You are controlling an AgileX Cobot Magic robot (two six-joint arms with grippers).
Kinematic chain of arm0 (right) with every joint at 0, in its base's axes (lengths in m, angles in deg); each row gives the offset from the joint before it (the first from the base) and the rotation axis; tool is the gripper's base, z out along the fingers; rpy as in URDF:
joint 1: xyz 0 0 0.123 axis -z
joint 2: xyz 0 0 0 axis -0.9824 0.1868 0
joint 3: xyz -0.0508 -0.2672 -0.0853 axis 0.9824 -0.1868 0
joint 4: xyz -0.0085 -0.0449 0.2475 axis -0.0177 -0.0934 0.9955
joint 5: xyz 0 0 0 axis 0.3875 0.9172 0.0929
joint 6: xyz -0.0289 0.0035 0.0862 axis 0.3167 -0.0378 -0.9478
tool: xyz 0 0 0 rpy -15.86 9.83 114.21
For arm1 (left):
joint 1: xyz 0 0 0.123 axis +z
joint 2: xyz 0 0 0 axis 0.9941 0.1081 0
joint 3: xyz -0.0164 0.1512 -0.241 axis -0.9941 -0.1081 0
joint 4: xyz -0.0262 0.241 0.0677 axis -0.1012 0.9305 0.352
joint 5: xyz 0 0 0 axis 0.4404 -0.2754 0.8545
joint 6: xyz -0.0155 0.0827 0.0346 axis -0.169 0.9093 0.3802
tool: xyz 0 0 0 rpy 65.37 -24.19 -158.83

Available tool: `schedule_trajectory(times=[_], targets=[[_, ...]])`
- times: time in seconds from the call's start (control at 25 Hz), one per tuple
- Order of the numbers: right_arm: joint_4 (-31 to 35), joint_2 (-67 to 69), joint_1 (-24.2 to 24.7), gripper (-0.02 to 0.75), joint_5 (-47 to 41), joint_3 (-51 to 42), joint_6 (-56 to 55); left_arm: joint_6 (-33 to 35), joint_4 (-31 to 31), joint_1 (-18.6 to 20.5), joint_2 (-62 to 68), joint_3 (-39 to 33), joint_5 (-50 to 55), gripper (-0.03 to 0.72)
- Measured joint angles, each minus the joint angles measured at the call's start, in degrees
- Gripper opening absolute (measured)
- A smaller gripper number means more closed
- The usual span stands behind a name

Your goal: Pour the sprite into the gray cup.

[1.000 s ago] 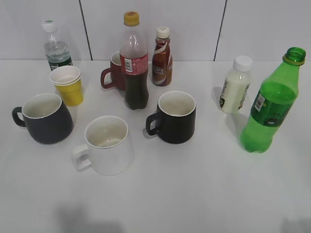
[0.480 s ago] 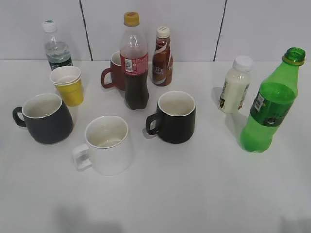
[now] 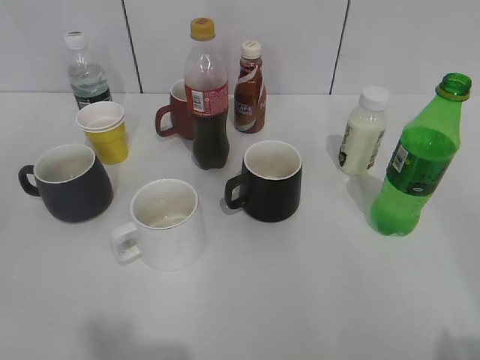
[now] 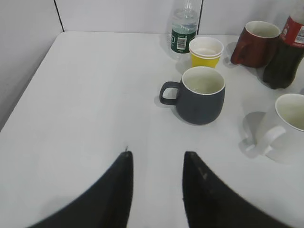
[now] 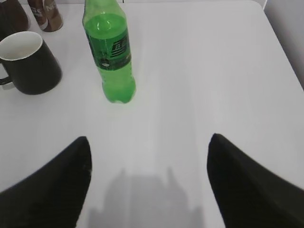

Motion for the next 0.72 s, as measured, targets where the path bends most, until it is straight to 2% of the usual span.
schedule_trajectory(times=[0.28,0.72], targets=[[0.0,0.0,-0.02,0.563,0.04,0.0,0.0,0.05,0.0,0.0,0.0,0.0,0.0,0.242],[0.0,0.0,-0.02,0.563,0.04,0.0,0.0,0.05,0.0,0.0,0.0,0.0,0.0,0.24]])
